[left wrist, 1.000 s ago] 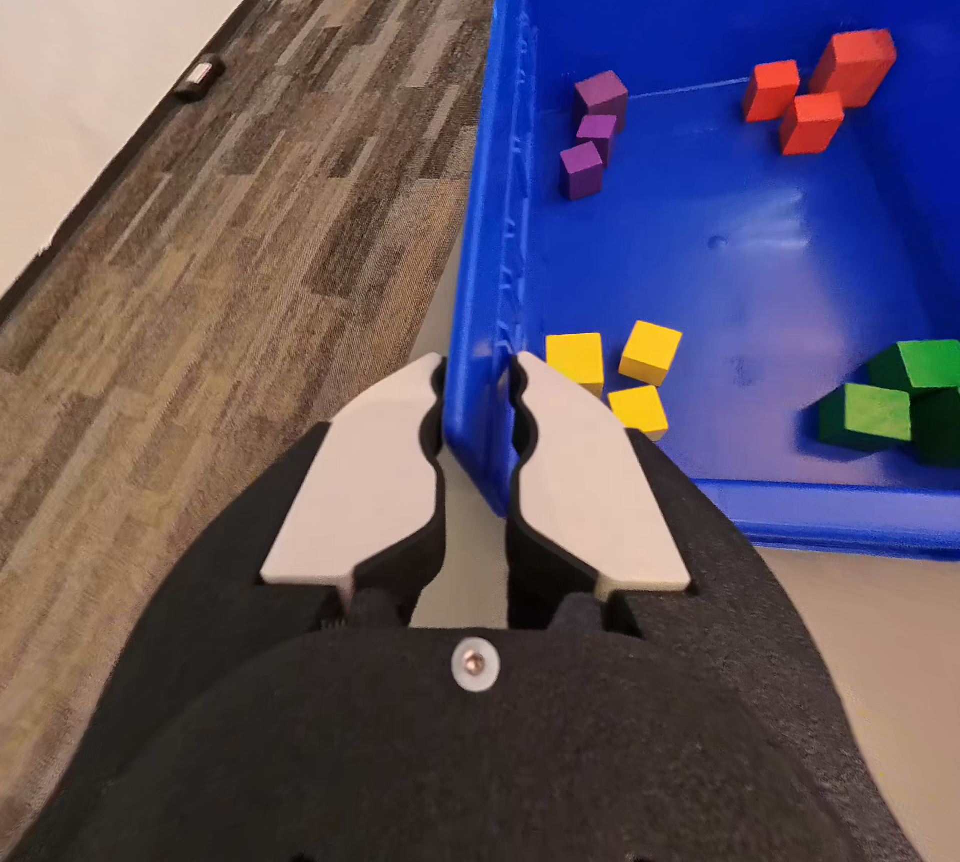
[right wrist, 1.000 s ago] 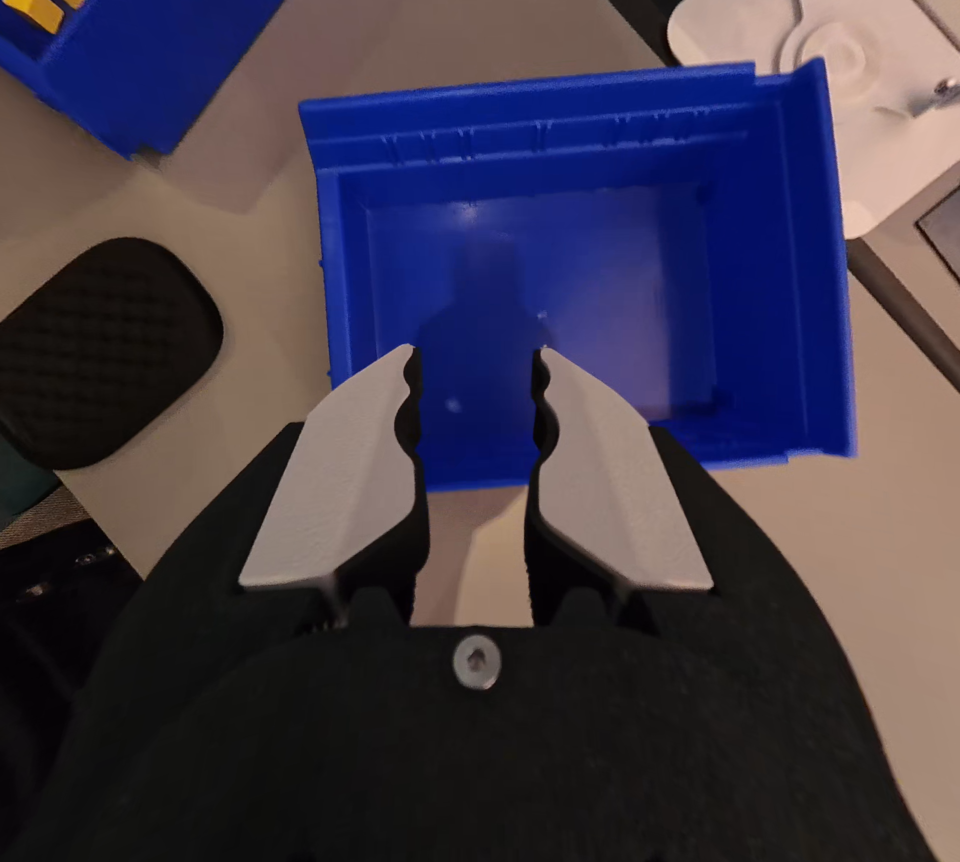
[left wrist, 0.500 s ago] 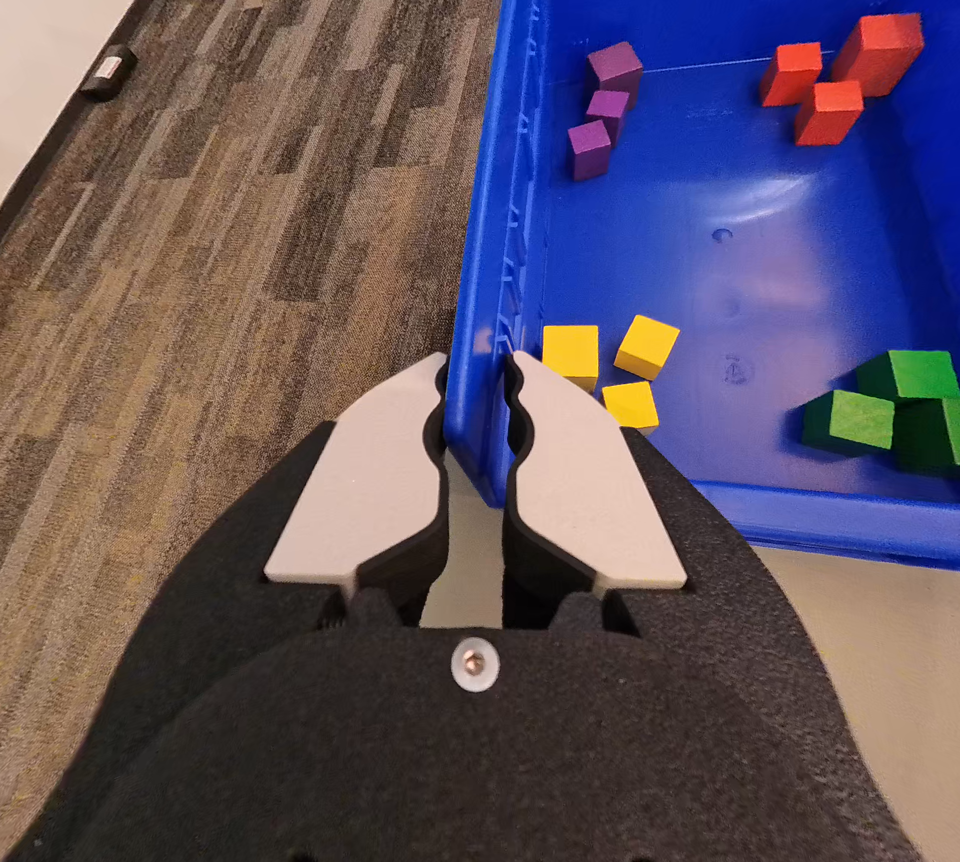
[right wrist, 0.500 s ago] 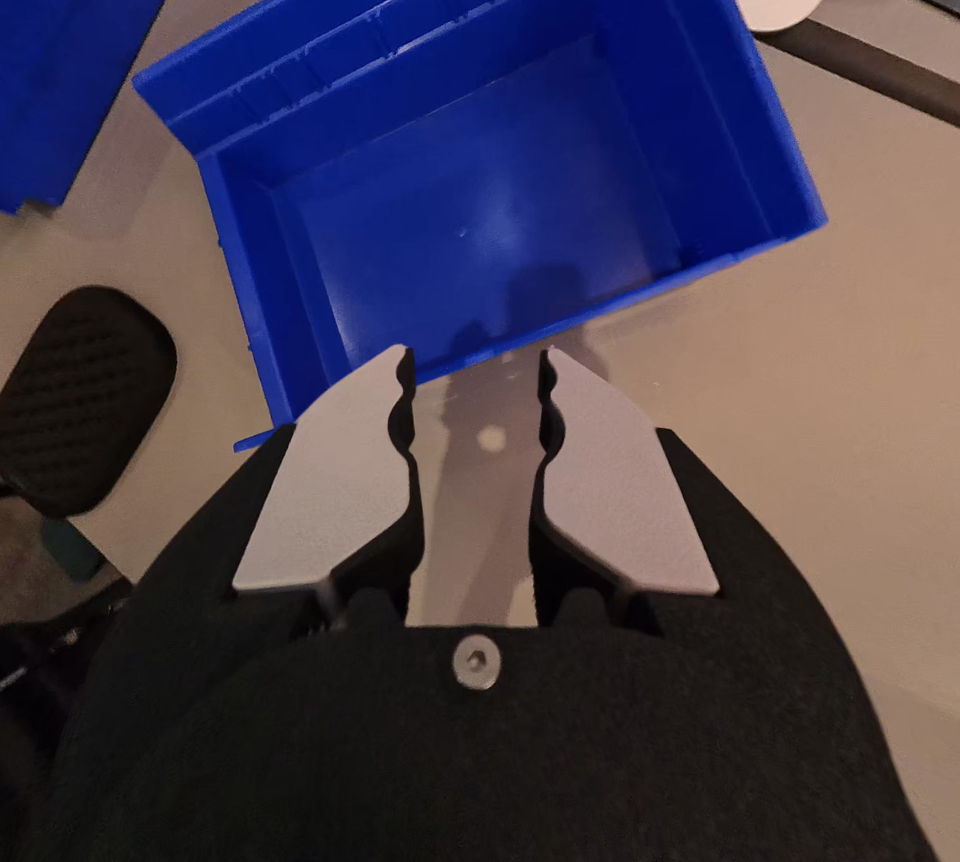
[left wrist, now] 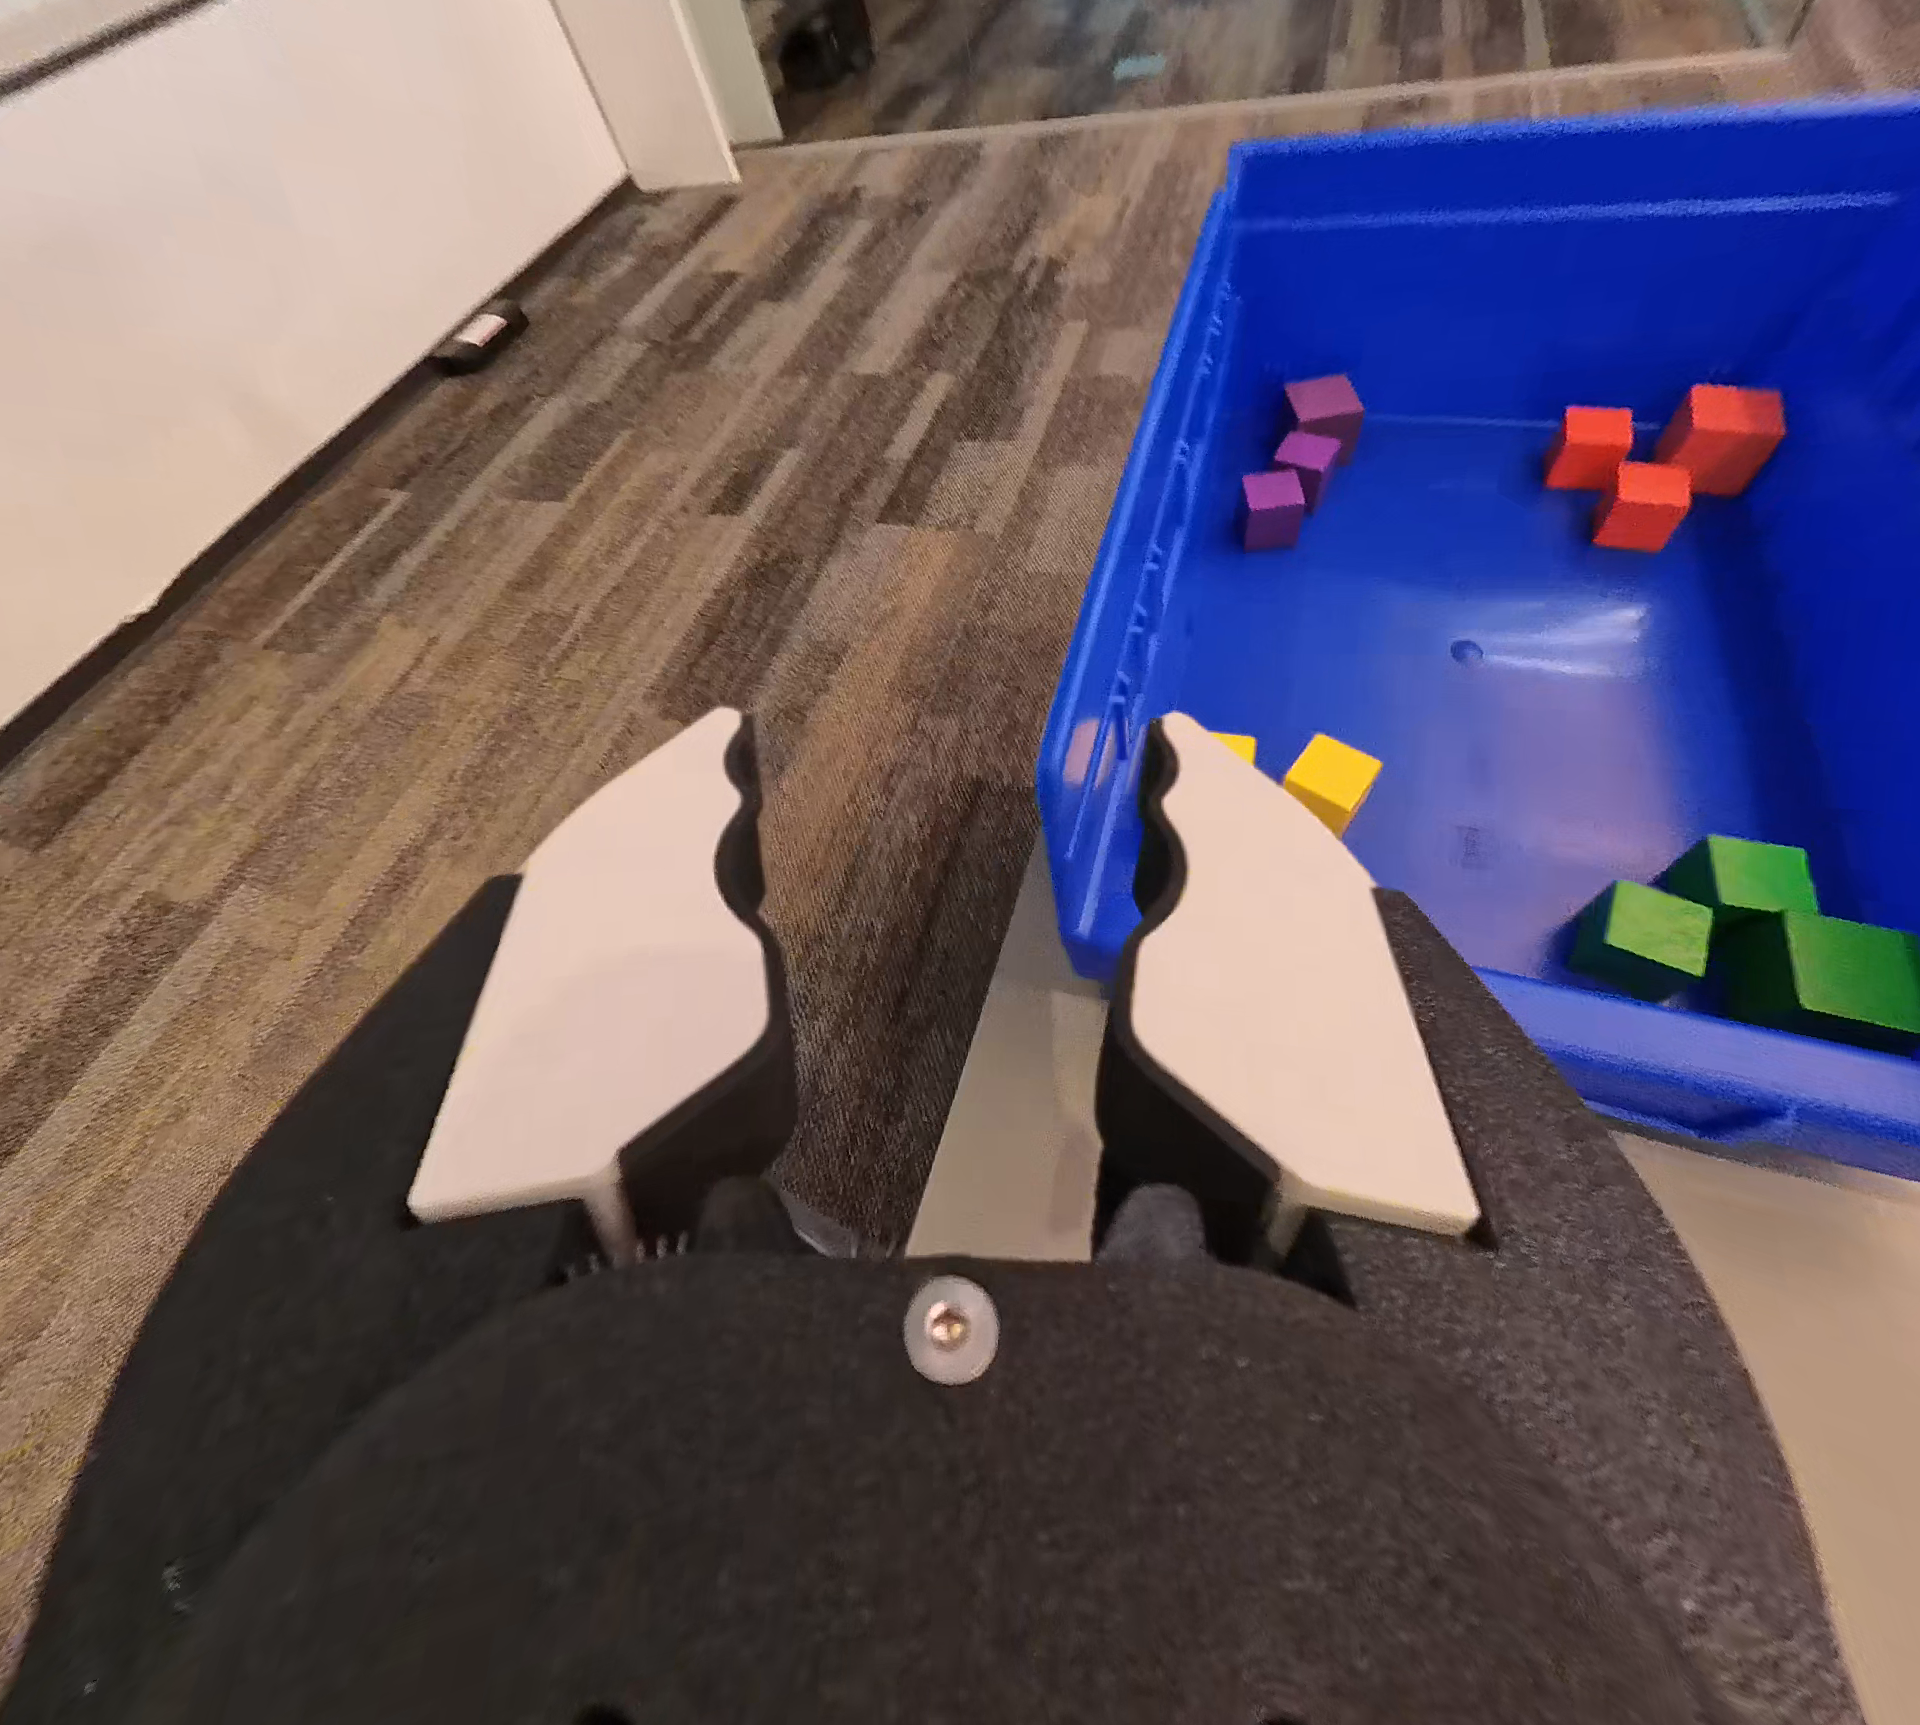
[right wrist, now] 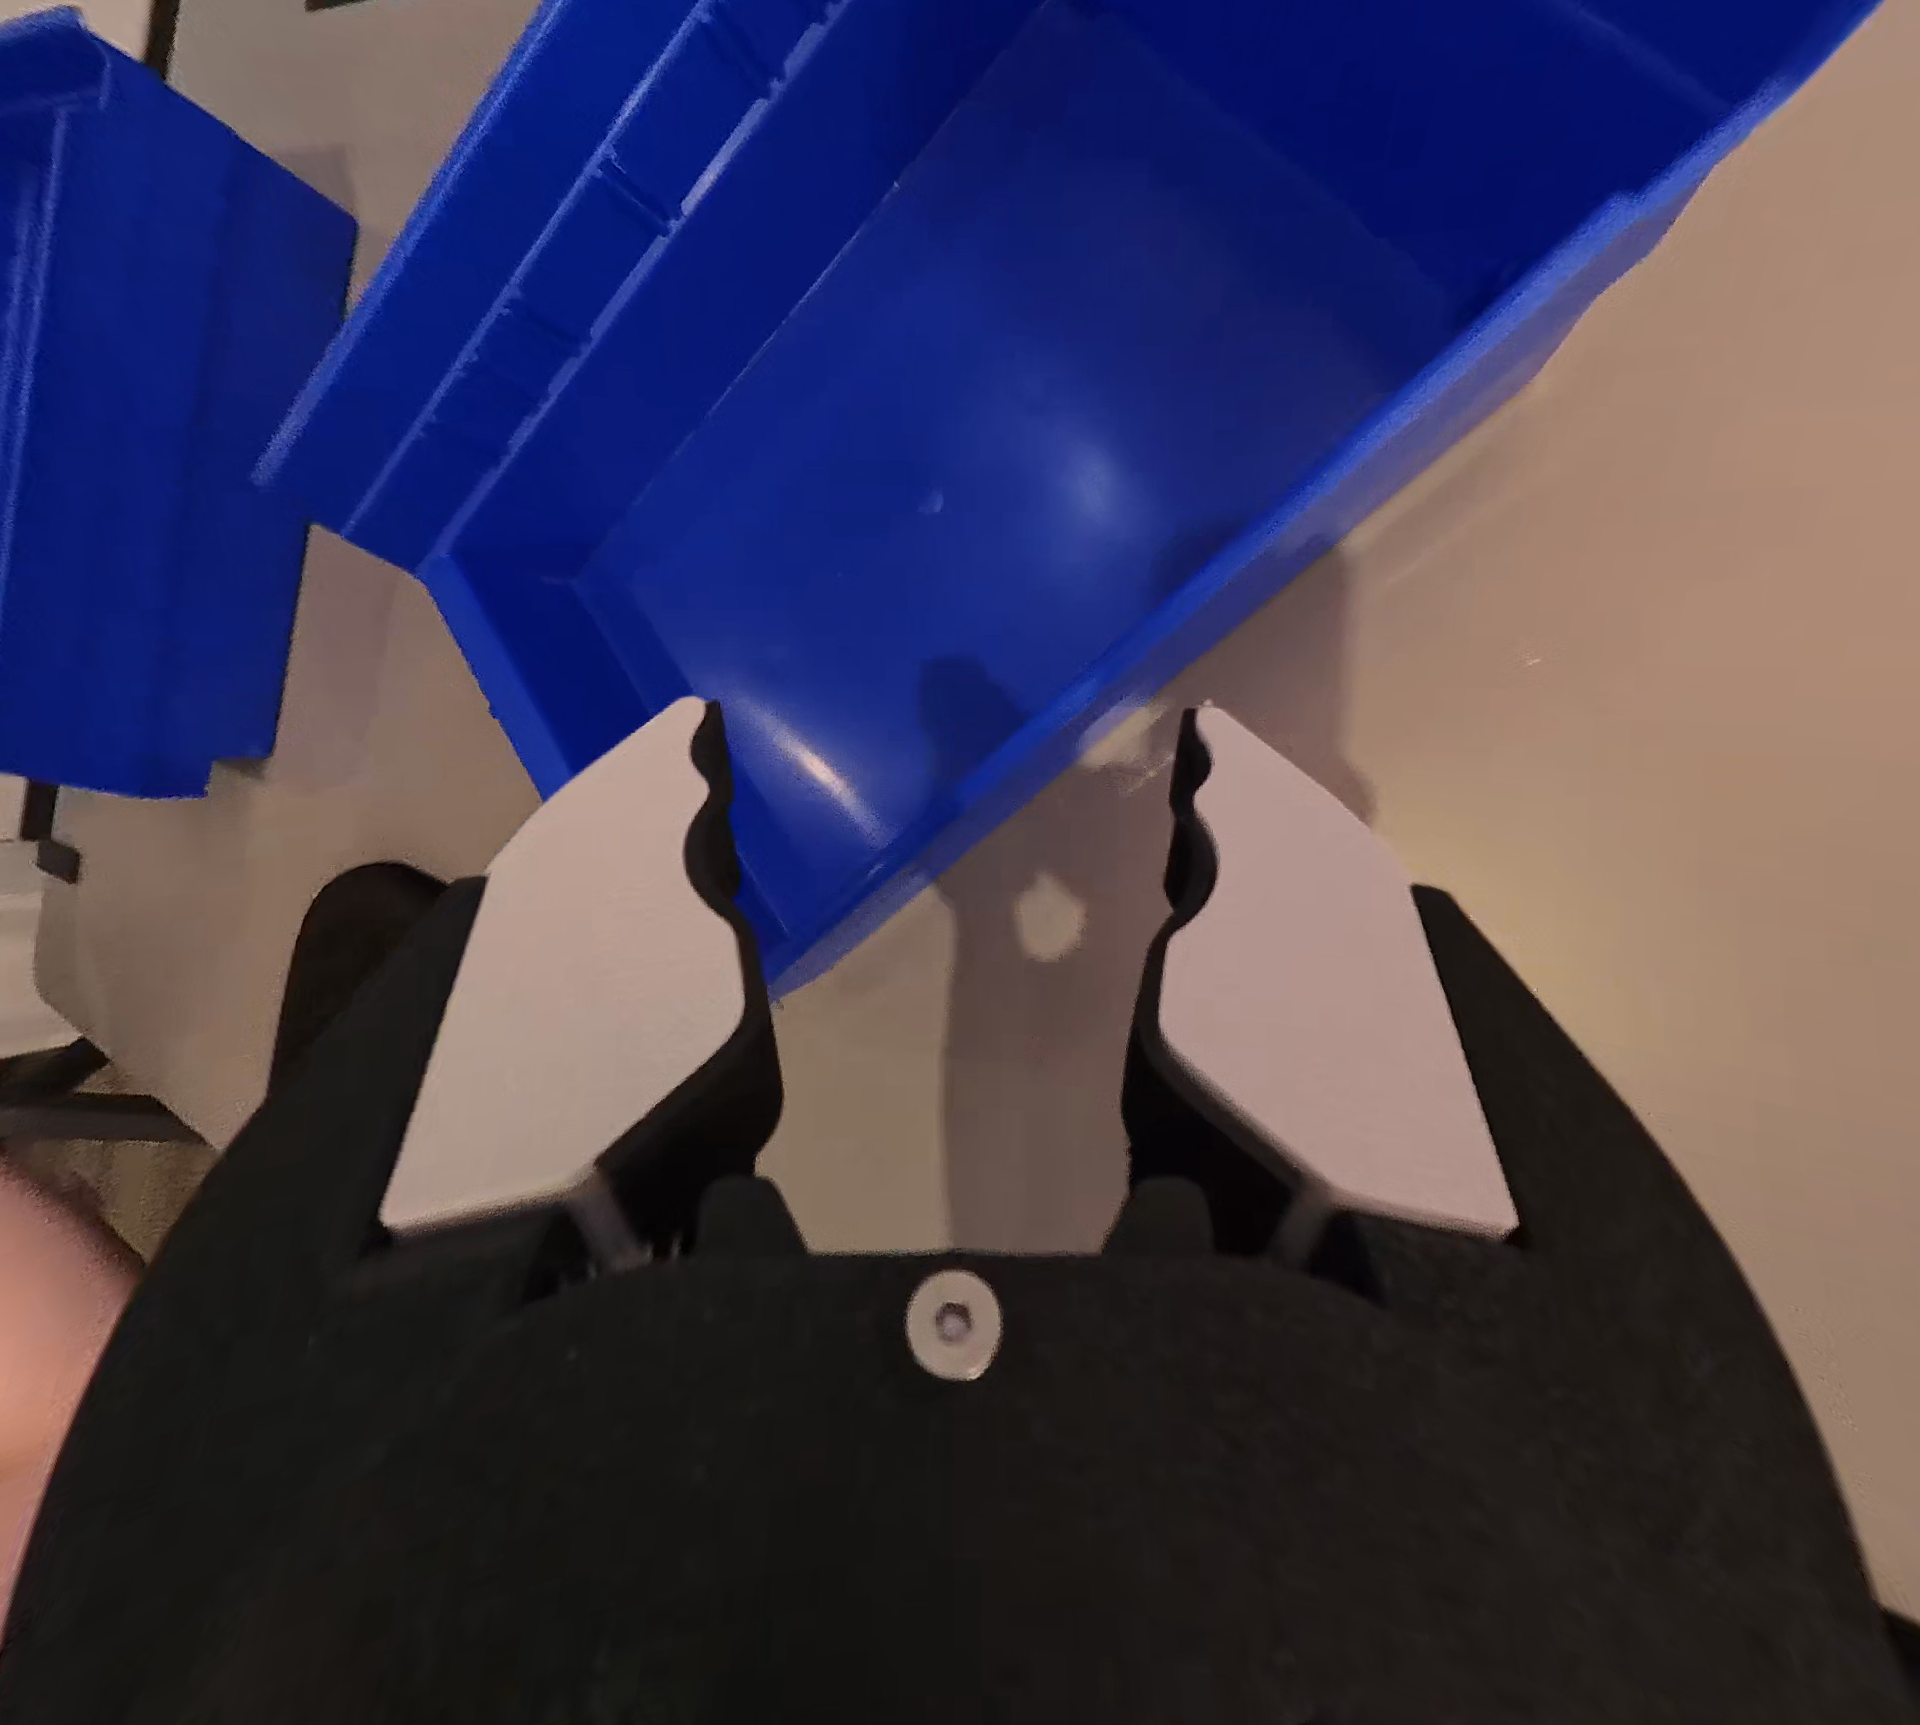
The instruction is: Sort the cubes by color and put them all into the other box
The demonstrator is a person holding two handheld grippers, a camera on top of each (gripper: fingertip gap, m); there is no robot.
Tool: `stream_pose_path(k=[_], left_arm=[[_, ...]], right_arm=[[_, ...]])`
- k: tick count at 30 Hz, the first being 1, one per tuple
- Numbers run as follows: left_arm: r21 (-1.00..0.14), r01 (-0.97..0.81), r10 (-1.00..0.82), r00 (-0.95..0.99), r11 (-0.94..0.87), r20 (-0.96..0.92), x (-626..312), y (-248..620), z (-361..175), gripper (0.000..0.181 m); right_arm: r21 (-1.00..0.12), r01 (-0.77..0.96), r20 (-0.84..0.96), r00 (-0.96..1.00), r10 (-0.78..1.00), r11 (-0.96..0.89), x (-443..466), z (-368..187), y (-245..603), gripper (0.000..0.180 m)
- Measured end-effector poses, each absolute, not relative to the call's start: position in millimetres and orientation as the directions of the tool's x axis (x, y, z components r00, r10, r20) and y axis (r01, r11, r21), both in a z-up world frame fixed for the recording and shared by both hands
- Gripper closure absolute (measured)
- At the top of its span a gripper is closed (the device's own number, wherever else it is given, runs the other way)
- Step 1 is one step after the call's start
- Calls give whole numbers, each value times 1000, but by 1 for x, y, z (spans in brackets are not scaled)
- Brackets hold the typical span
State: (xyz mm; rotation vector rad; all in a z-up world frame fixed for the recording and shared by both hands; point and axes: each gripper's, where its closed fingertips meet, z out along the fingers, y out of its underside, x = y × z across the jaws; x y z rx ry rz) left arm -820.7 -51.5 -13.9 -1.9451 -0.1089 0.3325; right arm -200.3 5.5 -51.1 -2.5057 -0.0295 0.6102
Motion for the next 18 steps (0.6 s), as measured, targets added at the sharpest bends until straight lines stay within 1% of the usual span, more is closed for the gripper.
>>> stream_pose_path(k=[2, 4, 5, 6, 9, 14, 16, 18], left_arm=[[-942, -83, 226, 960, -326, -163, -811, -65, 2, 112], [-959, -117, 204, 964, -257, -172, -794, -78, 18, 115], [-960, -142, 200, 961, -242, -193, -787, -85, 23, 116], [-958, -164, 199, 957, -237, -213, -781, -90, 27, 116], [-952, -186, 167, 959, -245, -230, -761, -100, 35, 116], [-958, -213, 141, 960, -193, -242, -729, -108, 52, 120], [-954, -229, 127, 958, -195, -256, -716, -109, 53, 121], [-945, -255, 109, 954, -203, -281, -704, -107, 52, 122]], right_arm=[[-465, -95, -367, 925, 94, -880, -200, -66, 5, 100], [-425, -72, -290, 955, 61, -903, -196, -79, 6, 108], [-408, -87, -322, 945, 53, -909, -202, -81, 8, 109], [-391, -104, -363, 930, 50, -915, -207, -81, 11, 123], [-307, -98, -343, 939, 13, -947, -204, -87, 13, 128], [-141, -42, -305, 952, 3, -989, -177, -89, 20, 151], [-115, -21, -270, 963, 11, -993, -160, -91, 27, 160], [-113, 0, -207, 978, 23, -994, -136, -93, 35, 171]])
